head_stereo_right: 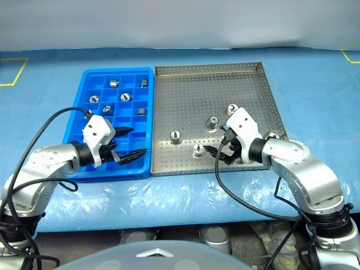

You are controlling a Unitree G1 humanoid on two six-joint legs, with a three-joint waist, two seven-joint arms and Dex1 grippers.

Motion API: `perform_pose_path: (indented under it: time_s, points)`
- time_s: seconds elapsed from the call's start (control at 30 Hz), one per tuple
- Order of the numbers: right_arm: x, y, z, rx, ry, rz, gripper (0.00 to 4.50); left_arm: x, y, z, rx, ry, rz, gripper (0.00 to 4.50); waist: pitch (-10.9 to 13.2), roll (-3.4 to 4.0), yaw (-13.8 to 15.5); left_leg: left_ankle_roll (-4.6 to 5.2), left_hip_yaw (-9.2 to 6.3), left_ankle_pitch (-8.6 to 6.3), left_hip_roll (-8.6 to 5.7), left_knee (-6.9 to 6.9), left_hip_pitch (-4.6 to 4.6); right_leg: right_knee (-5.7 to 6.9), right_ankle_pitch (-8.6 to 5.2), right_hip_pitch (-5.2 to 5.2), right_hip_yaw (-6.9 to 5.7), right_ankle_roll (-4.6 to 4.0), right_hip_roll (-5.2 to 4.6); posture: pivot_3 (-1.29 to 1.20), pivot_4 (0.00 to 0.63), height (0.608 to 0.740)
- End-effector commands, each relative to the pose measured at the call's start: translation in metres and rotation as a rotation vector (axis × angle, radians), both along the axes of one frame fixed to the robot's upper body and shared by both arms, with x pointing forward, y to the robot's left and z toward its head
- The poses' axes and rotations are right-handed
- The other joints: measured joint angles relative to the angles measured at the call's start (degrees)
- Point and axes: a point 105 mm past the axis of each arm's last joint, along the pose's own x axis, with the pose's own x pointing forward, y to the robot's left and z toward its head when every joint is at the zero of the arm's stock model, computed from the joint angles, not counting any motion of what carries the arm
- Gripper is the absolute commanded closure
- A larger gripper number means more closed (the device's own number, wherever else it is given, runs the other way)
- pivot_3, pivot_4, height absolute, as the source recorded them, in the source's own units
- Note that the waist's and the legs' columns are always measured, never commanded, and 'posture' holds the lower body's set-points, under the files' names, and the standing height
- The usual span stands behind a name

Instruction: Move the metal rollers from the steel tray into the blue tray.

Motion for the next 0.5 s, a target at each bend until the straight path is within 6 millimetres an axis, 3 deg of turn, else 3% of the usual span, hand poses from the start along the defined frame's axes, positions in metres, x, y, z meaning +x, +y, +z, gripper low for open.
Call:
perform_pose_path:
  time_s: [0.03, 0.5]
  points:
    - [0.003, -0.0009, 0.0102, 0.005, -0.062, -0.011, 0.0, 0.0014, 0.0022, 0.0133, 0.01, -0.051, -0.003, 0.01, 0.0, 0.0, 0.0, 0.0, 0.0, 0.0, 0.0, 0.0, 0.0, 0.0, 0.0, 0.0, 0.0, 0.0, 0.0, -0.03, 0.15, 0.74]
    - [0.004, -0.0014, 0.0075, -0.005, -0.063, -0.022, 0.0, 0.0003, 0.0026, 0.0116, 0.019, -0.044, -0.001, 0.01, 0.0, 0.0, 0.0, 0.0, 0.0, 0.0, 0.0, 0.0, 0.0, 0.01, 0.01, 0.0, 0.0, -0.02, 0.0, -0.03, 0.15, 0.74]
